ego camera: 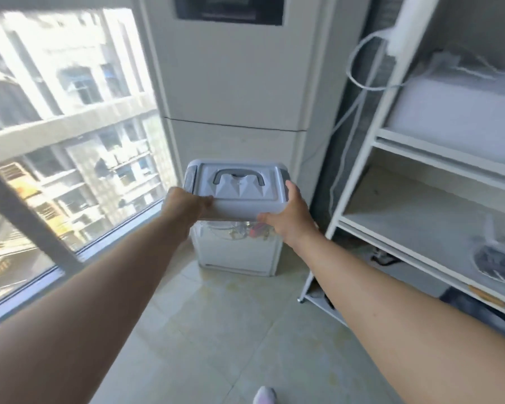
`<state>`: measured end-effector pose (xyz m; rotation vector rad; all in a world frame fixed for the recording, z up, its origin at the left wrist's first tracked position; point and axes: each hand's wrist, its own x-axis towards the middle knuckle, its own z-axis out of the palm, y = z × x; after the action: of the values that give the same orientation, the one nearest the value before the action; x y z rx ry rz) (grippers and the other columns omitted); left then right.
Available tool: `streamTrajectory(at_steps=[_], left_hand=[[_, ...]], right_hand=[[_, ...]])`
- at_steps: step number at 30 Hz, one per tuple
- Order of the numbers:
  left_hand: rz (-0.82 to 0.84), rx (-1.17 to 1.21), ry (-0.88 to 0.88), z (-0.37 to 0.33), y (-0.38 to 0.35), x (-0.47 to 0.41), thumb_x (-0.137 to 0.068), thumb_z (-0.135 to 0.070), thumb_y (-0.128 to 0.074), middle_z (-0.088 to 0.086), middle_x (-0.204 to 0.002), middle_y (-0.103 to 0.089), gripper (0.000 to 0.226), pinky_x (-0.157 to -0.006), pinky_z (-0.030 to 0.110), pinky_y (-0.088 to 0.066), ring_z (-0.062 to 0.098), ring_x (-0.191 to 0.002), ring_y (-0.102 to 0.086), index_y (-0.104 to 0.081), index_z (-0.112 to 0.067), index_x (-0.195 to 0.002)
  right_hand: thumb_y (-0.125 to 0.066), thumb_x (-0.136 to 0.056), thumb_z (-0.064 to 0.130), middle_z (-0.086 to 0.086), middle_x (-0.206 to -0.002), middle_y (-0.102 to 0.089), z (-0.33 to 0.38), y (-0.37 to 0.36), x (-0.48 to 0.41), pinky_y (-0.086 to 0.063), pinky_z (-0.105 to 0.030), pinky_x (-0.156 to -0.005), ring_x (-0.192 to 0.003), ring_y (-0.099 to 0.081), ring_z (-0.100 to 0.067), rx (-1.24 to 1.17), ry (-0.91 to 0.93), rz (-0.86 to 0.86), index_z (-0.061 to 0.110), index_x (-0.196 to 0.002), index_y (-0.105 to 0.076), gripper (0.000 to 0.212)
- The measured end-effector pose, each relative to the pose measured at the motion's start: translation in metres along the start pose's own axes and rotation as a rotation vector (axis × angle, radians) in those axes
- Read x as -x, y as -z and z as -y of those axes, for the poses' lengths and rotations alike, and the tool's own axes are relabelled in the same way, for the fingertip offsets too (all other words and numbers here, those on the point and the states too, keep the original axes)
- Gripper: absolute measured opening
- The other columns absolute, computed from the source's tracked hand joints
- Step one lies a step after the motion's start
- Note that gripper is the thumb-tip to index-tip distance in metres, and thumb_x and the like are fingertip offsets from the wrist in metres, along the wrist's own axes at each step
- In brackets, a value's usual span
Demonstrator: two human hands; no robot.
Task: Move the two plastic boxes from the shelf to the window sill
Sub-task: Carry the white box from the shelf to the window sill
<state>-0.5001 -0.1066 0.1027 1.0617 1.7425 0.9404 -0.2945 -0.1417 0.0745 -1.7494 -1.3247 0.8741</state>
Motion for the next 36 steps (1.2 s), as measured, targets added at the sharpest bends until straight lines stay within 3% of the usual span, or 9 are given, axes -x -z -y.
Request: streamTrajectory(at_steps=[3, 5, 12, 17, 21, 24, 29, 31, 36], left_hand=[[-0.127, 0.088, 0.053, 0.027, 0.042, -0.036, -0.081, -0.024, -0.079, 0.017, -0.107, -0.061, 0.053, -0.079, 0.040, -0.053, 0.027, -0.085, -0.056, -0.053, -0.001, -0.121], [-0.231, 0.122, 0.113, 0.049, 0.068, -0.065, -0.080, -0.024, -0.081, 0.015, -0.109, -0.060, 0.054, -0.088, 0.043, -0.055, 0.029, -0.091, -0.059, -0.052, -0.003, -0.121], [-0.458, 0.167, 0.207, 0.112, 0.134, -0.167, -0.078, -0.029, -0.081, 0.010, -0.109, -0.060, 0.057, -0.082, 0.040, -0.054, 0.028, -0.098, -0.061, -0.050, -0.006, -0.120], [-0.570, 0.157, 0.279, 0.170, 0.172, -0.246, -0.078, -0.035, -0.079, 0.011, -0.119, -0.059, 0.066, -0.093, 0.042, -0.052, 0.031, -0.106, -0.061, -0.048, -0.009, -0.130], [-0.610, 0.127, 0.307, 0.230, 0.191, -0.316, -0.081, -0.041, -0.075, 0.010, -0.125, -0.056, 0.071, -0.081, 0.035, -0.046, 0.028, -0.104, -0.058, -0.043, -0.011, -0.137], [-0.625, 0.096, 0.346, 0.290, 0.196, -0.380, -0.084, -0.041, -0.072, 0.010, -0.126, -0.054, 0.071, -0.076, 0.032, -0.040, 0.024, -0.100, -0.054, -0.040, -0.012, -0.141], [-0.615, 0.096, 0.373, 0.393, 0.193, -0.473, -0.083, -0.040, -0.073, 0.008, -0.129, -0.052, 0.076, -0.087, 0.036, -0.047, 0.027, -0.108, -0.056, -0.037, -0.014, -0.144], [-0.607, 0.098, 0.395, 0.432, 0.192, -0.507, -0.083, -0.038, -0.074, 0.005, -0.124, -0.054, 0.072, -0.083, 0.034, -0.046, 0.025, -0.104, -0.057, -0.039, -0.015, -0.142], [-0.588, 0.049, 0.416, 0.515, 0.196, -0.564, -0.084, -0.039, -0.073, 0.004, -0.127, -0.054, 0.072, -0.085, 0.033, -0.043, 0.024, -0.106, -0.056, -0.037, -0.015, -0.143]], right_hand=[[-0.083, -0.066, 0.031, -0.009, -0.150, -0.041, 0.022, -0.055, -0.033, -0.047, -0.036, -0.101, -0.128, -0.050, -0.026, 0.018, 0.091, 0.115, 0.025, -0.155, -0.024, 0.107], [-0.085, -0.068, 0.026, -0.009, -0.149, -0.041, 0.033, -0.099, -0.067, -0.045, -0.032, -0.100, -0.127, -0.050, -0.025, 0.036, 0.149, 0.211, 0.025, -0.155, -0.025, 0.106], [-0.086, -0.070, 0.026, -0.010, -0.155, -0.037, 0.052, -0.251, -0.161, -0.042, -0.041, -0.111, -0.136, -0.046, -0.028, 0.066, 0.223, 0.491, 0.024, -0.158, -0.018, 0.111], [-0.084, -0.074, 0.026, -0.004, -0.157, -0.036, 0.052, -0.361, -0.218, -0.038, -0.036, -0.113, -0.140, -0.042, -0.025, 0.087, 0.236, 0.658, 0.029, -0.158, -0.016, 0.109], [-0.084, -0.074, 0.028, -0.003, -0.158, -0.036, 0.037, -0.445, -0.263, -0.035, -0.035, -0.114, -0.143, -0.040, -0.024, 0.129, 0.227, 0.732, 0.033, -0.157, -0.016, 0.108], [-0.084, -0.073, 0.027, -0.003, -0.153, -0.041, 0.003, -0.523, -0.299, -0.036, -0.032, -0.111, -0.140, -0.042, -0.024, 0.159, 0.219, 0.750, 0.032, -0.156, -0.018, 0.106], [-0.084, -0.074, 0.022, -0.001, -0.150, -0.042, -0.071, -0.634, -0.344, -0.036, -0.030, -0.111, -0.137, -0.043, -0.020, 0.173, 0.173, 0.755, 0.031, -0.154, -0.023, 0.101], [-0.084, -0.074, 0.021, 0.000, -0.153, -0.040, -0.102, -0.675, -0.360, -0.034, -0.029, -0.113, -0.139, -0.041, -0.018, 0.178, 0.153, 0.758, 0.030, -0.155, -0.024, 0.101], [-0.085, -0.074, 0.024, 0.006, -0.157, -0.036, -0.163, -0.756, -0.384, -0.036, -0.041, -0.118, -0.143, -0.038, -0.018, 0.155, 0.114, 0.776, 0.034, -0.155, -0.021, 0.104]])
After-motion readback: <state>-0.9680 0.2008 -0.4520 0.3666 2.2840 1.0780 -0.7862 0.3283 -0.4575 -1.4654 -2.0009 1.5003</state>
